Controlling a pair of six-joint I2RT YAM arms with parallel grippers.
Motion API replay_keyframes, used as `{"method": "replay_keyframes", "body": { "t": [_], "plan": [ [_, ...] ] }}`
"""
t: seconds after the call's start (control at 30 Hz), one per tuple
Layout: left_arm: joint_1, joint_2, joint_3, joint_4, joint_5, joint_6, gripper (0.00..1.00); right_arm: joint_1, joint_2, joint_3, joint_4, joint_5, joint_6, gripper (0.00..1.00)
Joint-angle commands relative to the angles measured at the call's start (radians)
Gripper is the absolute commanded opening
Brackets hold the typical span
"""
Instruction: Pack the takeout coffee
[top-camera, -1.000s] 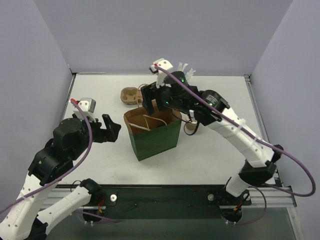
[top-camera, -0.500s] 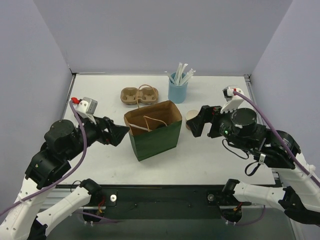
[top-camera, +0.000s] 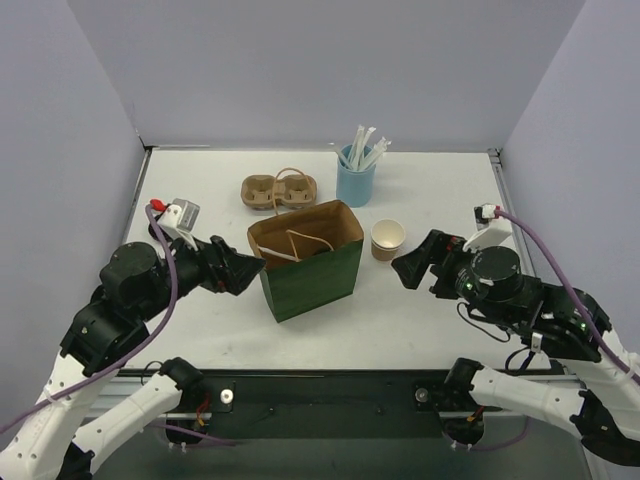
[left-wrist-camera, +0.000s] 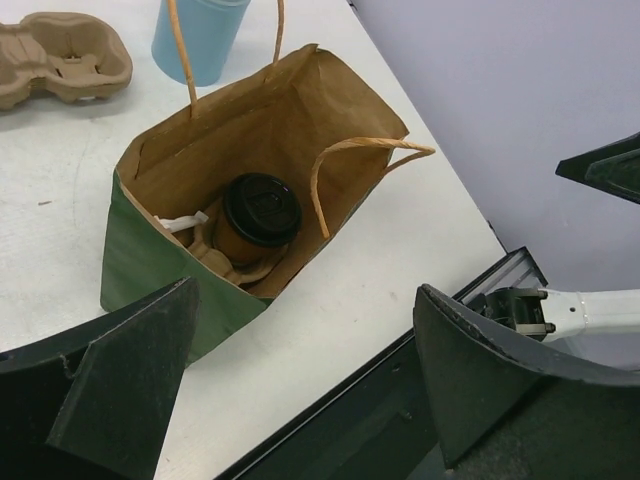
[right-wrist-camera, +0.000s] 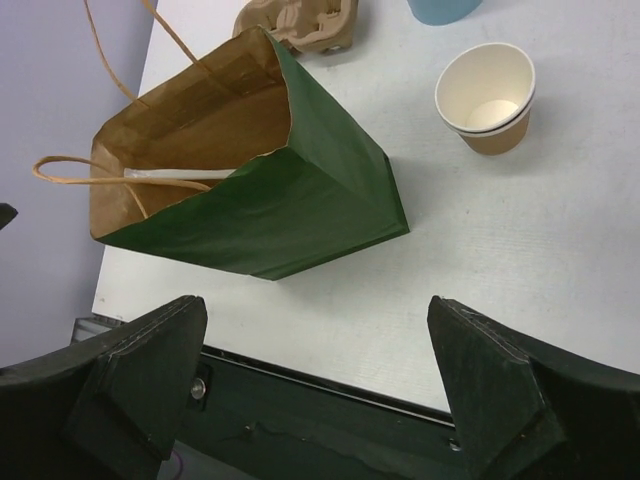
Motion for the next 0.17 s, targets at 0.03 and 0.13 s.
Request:
{"method": "replay_keyframes", "body": {
  "t": [0.03, 0.13],
  "plan": [
    [0.005, -0.019, -0.022, 0.086, -0.012, -0.047, 0.97, 0.002, -0.015, 0.013, -0.013, 0.039, -0.012, 1.0],
    [0.007, -0.026, -0.032, 0.1, -0.018, -0.059, 0.97, 0.002, -0.001, 0.038, -0.021, 0.039, -0.03, 1.0]
  ]
}}
